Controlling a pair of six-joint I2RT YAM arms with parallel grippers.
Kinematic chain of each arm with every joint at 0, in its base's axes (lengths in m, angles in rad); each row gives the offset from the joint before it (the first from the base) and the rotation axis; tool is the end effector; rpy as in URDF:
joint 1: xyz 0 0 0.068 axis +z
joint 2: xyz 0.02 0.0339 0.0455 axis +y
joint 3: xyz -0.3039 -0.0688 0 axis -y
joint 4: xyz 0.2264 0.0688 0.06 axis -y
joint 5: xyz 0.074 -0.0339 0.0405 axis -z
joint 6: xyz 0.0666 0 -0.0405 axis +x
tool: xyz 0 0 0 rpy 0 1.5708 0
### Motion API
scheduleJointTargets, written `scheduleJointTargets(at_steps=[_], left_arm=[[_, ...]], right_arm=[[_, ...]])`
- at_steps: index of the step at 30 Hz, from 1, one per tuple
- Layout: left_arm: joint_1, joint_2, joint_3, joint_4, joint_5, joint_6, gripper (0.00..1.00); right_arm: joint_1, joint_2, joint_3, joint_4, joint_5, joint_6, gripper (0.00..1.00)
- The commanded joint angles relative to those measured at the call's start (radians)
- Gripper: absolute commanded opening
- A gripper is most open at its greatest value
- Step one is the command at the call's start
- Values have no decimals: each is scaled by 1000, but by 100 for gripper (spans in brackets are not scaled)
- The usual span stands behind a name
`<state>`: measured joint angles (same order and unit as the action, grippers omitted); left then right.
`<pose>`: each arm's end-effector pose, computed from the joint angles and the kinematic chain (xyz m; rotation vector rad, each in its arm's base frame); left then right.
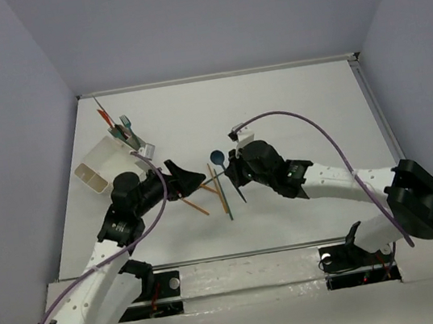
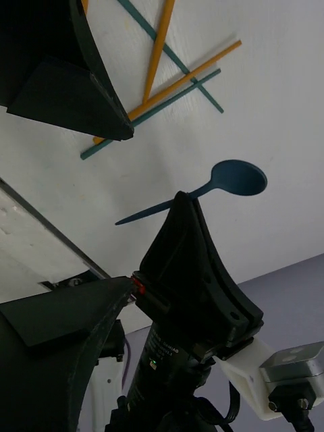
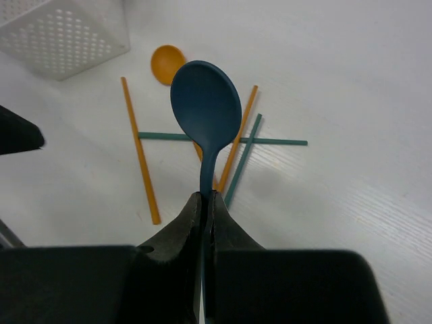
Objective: Sort the eating utensils into containers
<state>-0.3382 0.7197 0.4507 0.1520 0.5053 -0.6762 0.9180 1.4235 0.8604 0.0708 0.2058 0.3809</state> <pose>0.1375 -0.0825 0.2960 0.1030 1.8148 -1.1651 0.2061 0.2472 0.2782 -0.4323 2.0601 0.5875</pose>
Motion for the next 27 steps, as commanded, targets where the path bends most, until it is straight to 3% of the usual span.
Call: scheduleJointTargets(at_steps=[1,8,15,21,24,25,27], left_arm=[[-113,50,5,175,-105,-62,81],[-160,164,22,251,-244,-62,72],[-191,283,28,325,-280,-59,64],[-220,359,37,403,-244,-79,41],[-231,356,36,403,-252,-80,19],[-231,344,33,406,-255,-82,6],[-231,324,31,406,-263,-85,0]], right_arm=[[9,-26,-20,75,-117,-17,0],[9,-81,-64,150,-247,26,0],[9,-117,-109,216,-327,56,0],[9,-110,-124,259,-350,70,0],[9,-121,-132,271,-350,73,0],[9,-123,-132,271,-352,73,0],[9,-124,-135,276,-350,84,0]])
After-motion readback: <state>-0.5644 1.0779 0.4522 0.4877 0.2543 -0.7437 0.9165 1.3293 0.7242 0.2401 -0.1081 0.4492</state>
